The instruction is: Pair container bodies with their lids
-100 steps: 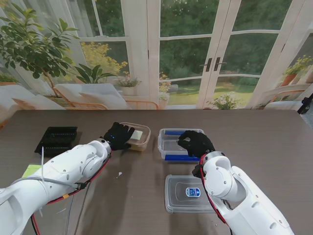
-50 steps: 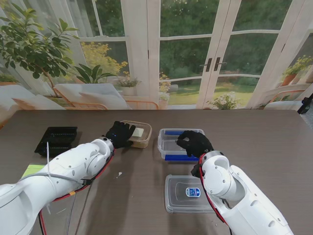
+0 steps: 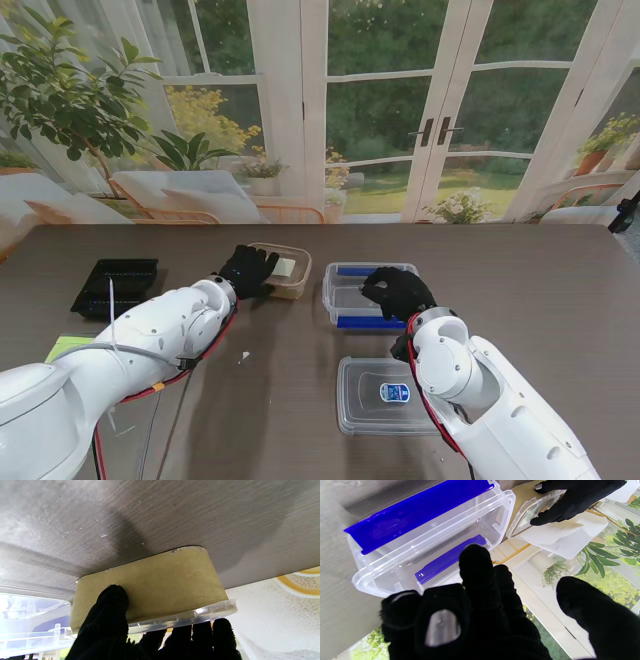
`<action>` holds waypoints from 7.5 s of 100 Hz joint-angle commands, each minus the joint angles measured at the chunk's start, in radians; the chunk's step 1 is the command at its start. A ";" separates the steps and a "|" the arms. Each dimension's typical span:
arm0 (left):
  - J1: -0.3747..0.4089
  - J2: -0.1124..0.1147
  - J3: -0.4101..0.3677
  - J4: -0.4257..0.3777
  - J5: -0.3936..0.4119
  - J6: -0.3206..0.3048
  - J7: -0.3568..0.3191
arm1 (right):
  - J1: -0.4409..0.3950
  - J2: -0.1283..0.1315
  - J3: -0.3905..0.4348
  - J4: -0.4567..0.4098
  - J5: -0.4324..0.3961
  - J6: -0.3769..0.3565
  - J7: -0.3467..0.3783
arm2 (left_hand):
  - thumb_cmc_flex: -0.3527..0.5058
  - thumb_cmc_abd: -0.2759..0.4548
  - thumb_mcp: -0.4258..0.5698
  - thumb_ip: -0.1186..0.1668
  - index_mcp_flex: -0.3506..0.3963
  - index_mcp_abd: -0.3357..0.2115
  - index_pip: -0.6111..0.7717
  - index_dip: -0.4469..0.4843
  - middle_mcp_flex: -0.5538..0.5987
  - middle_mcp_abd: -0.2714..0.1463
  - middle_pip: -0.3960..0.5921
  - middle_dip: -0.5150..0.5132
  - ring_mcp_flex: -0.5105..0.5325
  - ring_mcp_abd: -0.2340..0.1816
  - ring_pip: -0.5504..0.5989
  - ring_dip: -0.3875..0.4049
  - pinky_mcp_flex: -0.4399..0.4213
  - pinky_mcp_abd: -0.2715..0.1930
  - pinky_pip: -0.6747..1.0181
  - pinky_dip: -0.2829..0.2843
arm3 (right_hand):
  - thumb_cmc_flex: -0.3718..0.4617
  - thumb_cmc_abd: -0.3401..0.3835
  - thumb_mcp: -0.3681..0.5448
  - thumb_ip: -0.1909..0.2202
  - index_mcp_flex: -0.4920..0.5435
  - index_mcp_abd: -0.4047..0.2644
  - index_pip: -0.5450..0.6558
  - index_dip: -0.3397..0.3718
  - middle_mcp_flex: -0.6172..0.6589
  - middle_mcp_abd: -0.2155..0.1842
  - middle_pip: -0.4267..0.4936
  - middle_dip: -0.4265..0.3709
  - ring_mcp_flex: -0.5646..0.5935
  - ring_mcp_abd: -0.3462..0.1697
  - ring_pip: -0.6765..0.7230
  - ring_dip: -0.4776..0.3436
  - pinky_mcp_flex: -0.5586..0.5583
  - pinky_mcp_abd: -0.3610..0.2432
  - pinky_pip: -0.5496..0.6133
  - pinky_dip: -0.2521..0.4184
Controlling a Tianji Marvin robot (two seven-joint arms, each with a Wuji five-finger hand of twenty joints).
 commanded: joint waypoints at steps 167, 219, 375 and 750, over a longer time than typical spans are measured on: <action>0.376 0.214 -0.584 -0.668 0.332 -0.079 -0.233 | -0.024 0.004 0.013 -0.025 -0.004 -0.001 0.041 | -0.121 0.088 -0.075 0.003 0.278 -0.011 -0.067 -0.158 0.177 -0.085 -0.150 -0.470 0.137 0.040 -0.377 -0.346 0.058 0.043 -0.409 -0.205 | 0.006 -0.004 -0.012 -0.020 0.034 0.011 0.005 -0.008 0.025 0.052 -0.010 -0.009 0.007 0.003 0.007 -0.009 0.399 0.042 0.001 0.004; 0.440 0.219 -0.639 -0.748 0.136 -0.137 -0.470 | -0.039 0.008 0.010 -0.038 -0.006 -0.001 0.051 | -0.042 0.108 -0.073 0.003 0.547 -0.049 0.005 -0.169 0.481 -0.083 -0.111 -0.440 0.397 0.066 -0.227 -0.289 0.154 0.108 0.055 -0.156 | 0.005 -0.003 -0.013 -0.020 0.038 0.012 0.005 -0.009 0.025 0.052 -0.011 -0.009 0.007 0.002 0.007 -0.009 0.399 0.042 0.001 0.003; 0.229 0.127 -0.407 -0.425 -0.202 -0.156 -0.450 | -0.032 0.010 0.018 -0.015 0.010 -0.013 0.067 | -0.034 0.124 -0.075 0.004 0.434 -0.068 -0.057 -0.216 0.262 -0.131 -0.185 -0.617 0.222 -0.087 -0.428 -0.506 0.141 -0.014 -0.321 -0.370 | 0.008 -0.002 -0.016 -0.020 0.039 0.014 0.004 -0.010 0.022 0.055 -0.011 -0.009 0.007 0.005 0.005 -0.009 0.399 0.043 0.001 0.003; 0.772 0.293 -1.279 -0.788 0.559 -0.119 -0.519 | -0.220 0.033 0.118 -0.111 0.070 -0.264 0.102 | -0.009 -0.206 0.208 -0.019 0.336 -0.085 -0.055 -0.195 0.252 -0.190 -0.152 -0.557 0.221 -0.085 -0.359 -0.421 0.181 -0.010 -0.408 -0.215 | 0.032 -0.035 -0.060 -0.035 0.022 -0.087 0.138 0.062 -0.460 0.042 -0.193 -0.201 -0.335 0.077 -0.860 -0.347 -0.312 -0.119 -0.520 -0.060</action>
